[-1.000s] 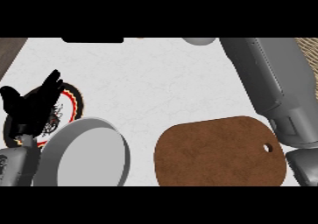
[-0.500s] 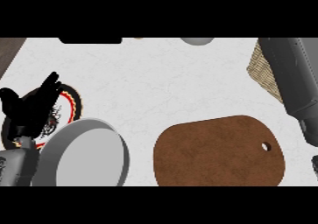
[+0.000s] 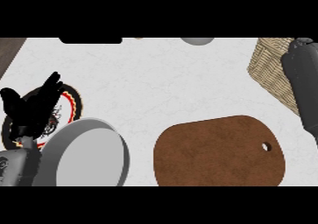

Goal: Pick the lemon from the cutting board and place it in the basket

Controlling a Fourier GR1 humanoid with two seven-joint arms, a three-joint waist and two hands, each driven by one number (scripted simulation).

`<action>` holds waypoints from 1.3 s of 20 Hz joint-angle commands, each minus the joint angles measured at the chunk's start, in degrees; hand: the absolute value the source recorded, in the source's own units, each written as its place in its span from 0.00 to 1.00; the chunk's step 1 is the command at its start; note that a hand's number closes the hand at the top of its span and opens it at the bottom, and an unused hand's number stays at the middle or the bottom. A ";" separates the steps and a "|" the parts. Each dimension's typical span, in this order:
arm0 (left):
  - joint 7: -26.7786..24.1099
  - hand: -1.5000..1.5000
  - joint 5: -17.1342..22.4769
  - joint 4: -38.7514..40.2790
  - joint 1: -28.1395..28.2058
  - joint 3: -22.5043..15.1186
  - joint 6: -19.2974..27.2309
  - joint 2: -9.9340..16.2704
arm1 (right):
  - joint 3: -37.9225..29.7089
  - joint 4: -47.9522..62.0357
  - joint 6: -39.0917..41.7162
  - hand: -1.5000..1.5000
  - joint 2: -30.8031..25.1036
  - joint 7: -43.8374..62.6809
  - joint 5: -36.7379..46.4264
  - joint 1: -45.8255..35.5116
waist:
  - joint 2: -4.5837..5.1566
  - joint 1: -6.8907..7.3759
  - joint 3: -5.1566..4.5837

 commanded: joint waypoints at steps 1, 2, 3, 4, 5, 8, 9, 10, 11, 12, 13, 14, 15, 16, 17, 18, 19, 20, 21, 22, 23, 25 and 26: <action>-1.24 0.50 0.61 2.18 -1.01 1.46 -1.30 1.21 | -2.45 1.51 -3.92 1.00 -0.73 -5.83 -3.62 2.32 | 0.09 0.18 -0.01; -1.46 0.50 -0.43 -3.28 4.79 -0.70 -1.00 -0.42 | -3.16 3.65 -4.53 1.00 -1.58 -6.55 -3.69 1.76 | 0.06 0.69 0.00; -0.85 0.50 -0.91 -2.95 3.63 -1.00 0.33 -1.43 | -2.48 1.11 -3.53 1.00 -0.81 -7.44 -4.42 5.09 | -0.05 0.19 0.00; 0.06 0.50 0.15 0.47 -0.82 0.47 -0.67 0.54 | -3.85 3.97 -11.05 1.00 -3.78 4.15 3.86 2.49 | 0.36 0.17 -0.05; -2.75 0.50 -0.27 1.83 0.40 0.65 -0.82 0.31 | -4.51 3.54 -12.71 0.00 -2.24 4.89 3.43 3.91 | 0.25 0.04 -0.06; 0.92 0.50 -0.31 -1.26 0.97 0.20 -0.45 0.26 | -6.95 5.81 -9.57 0.00 -3.88 -0.96 -1.59 3.45 | 0.05 0.38 0.00; -1.70 0.50 0.48 4.94 -3.75 2.13 -2.24 2.28 | -7.02 10.05 -10.90 0.00 -4.15 -2.56 -0.90 1.91 | 0.33 0.46 -0.01; -4.63 0.50 0.39 5.58 -1.25 2.75 -2.57 2.29 | -7.72 5.48 -9.93 0.00 -4.10 -7.25 -5.13 7.37 | 0.10 -0.09 -0.01; -1.47 0.50 -0.82 1.71 -0.63 0.03 -0.77 -0.22 | -7.69 6.69 -9.13 0.00 -5.49 -6.11 -4.19 4.44 | 0.05 0.21 -0.01; -2.09 0.50 -0.20 3.28 -0.99 1.32 -0.99 0.39 | -8.34 8.90 -11.60 0.00 -4.53 -10.82 -6.46 4.66 | 0.18 0.47 0.01; -5.09 0.50 -2.26 4.66 -1.14 -0.60 0.91 -2.20 | -8.87 9.20 -11.97 0.00 -4.56 -13.96 -8.25 4.96 | 0.27 0.44 0.02; -2.13 0.50 -0.42 -0.81 2.28 0.01 -1.20 -0.58 | -7.45 7.16 -9.18 0.00 -4.27 -10.80 -6.77 2.59 | 0.00 0.57 0.00; -0.38 0.50 1.03 0.62 -0.04 1.34 -2.72 1.18 | -9.02 9.85 -11.86 0.00 -4.10 -14.68 -9.10 2.00 | 0.22 0.91 0.03; 0.06 0.50 0.40 0.92 -1.78 0.99 -1.14 0.18 | -9.59 8.07 -11.88 0.00 -5.02 -17.62 -10.98 4.36 | 0.13 0.42 0.03; -2.39 0.50 0.10 4.27 -1.88 1.28 -1.24 -0.20 | -9.05 5.77 -12.95 0.00 -4.36 -14.42 -9.63 3.71 | 0.05 0.07 -0.01; 1.21 0.50 1.05 -1.32 -0.10 2.17 -2.05 2.12 | -11.00 6.75 -12.97 0.00 -6.58 -14.91 -11.10 2.87 | 0.01 0.60 0.03; -1.29 0.50 0.42 -0.46 2.33 1.14 -1.57 0.05 | -11.53 2.08 -15.82 0.00 -5.23 -14.53 -12.04 7.16 | -0.25 -0.21 0.00; -0.90 0.50 0.05 -1.21 1.32 0.47 -1.23 -0.27 | -13.69 2.63 -18.64 0.00 -5.43 -15.57 -13.89 6.41 | -0.09 0.09 0.05; 0.65 0.50 -0.02 -3.28 2.47 -0.24 -0.23 -1.50 | -13.75 0.55 -20.71 0.00 -3.82 -12.97 -13.15 6.11 | -0.37 -0.01 0.03; -0.73 0.50 -0.44 0.30 0.09 0.75 -0.43 -0.28 | -15.63 -0.43 -20.87 0.00 -6.16 -14.01 -14.85 6.45 | -0.17 -0.73 0.02; -1.98 0.50 1.48 1.28 1.90 2.97 -3.20 2.20 | -16.01 -2.92 -21.73 0.00 -5.01 -14.17 -15.90 7.38 | -0.31 -0.73 -0.02; 0.58 0.50 0.20 -1.07 1.87 1.52 -0.32 0.02 | -19.10 -7.08 -21.46 0.00 -6.28 -15.24 -20.09 10.63 | -0.65 -1.53 0.05; -2.45 0.50 -1.23 1.50 1.94 0.72 -0.31 -0.53 | -19.11 -10.05 -20.93 0.00 -5.65 -15.17 -20.89 12.08 | -0.58 -1.97 -0.02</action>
